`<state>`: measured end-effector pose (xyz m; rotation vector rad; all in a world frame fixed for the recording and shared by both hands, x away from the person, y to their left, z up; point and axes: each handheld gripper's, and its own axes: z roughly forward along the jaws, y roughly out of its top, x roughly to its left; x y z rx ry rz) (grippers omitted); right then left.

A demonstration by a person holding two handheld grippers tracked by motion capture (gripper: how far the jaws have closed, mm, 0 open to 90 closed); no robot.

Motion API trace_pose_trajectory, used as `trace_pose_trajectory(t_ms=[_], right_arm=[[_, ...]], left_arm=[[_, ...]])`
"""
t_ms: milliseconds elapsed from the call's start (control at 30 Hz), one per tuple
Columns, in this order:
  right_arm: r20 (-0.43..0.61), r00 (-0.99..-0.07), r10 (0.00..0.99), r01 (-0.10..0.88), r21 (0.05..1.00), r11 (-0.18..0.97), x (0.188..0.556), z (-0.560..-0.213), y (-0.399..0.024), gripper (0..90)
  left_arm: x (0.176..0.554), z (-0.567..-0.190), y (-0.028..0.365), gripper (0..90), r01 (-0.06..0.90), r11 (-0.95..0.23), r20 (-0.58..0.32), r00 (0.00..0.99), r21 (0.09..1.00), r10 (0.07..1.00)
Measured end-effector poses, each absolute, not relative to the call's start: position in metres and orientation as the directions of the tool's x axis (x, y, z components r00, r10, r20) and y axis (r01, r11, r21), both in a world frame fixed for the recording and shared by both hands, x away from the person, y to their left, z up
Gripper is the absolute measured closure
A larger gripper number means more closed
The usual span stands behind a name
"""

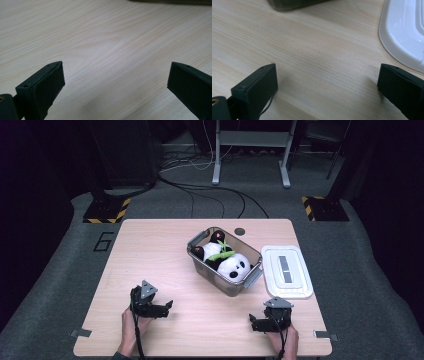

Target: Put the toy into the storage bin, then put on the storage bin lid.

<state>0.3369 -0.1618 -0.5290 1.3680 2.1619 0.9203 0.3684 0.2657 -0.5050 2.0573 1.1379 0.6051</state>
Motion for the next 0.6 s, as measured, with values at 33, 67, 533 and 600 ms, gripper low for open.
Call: trace_pose_trajectory(t_ms=[33, 67, 533, 600], right_arm=[[0.0, -0.429, 0.903, 0.626, 0.72, 0.298, 0.337, -0.529, -0.162, 1.9], [0.003, -0.429, 0.903, 0.625, 0.723, 0.295, 0.337, -0.529, -0.162, 1.9], [0.027, -0.416, 0.909, 0.617, 0.743, 0.261, 0.348, -0.513, -0.182, 0.4], [0.01, -0.4, 0.916, 0.617, 0.742, 0.262, 0.356, -0.506, -0.187, 0.0]], left_arm=[[0.368, -0.505, 0.266, 0.6, 0.535, -0.373, 0.066, 0.505, 0.758, 0.86], [0.368, -0.506, 0.266, 0.6, 0.535, -0.371, 0.066, 0.503, 0.759, 0.862], [0.367, -0.52, 0.268, 0.0, 0.557, -0.353, 0.048, 0.488, 0.752, 0.871], [0.366, -0.524, 0.269, 0.0, 0.568, -0.346, 0.036, 0.485, 0.747, 0.874]])
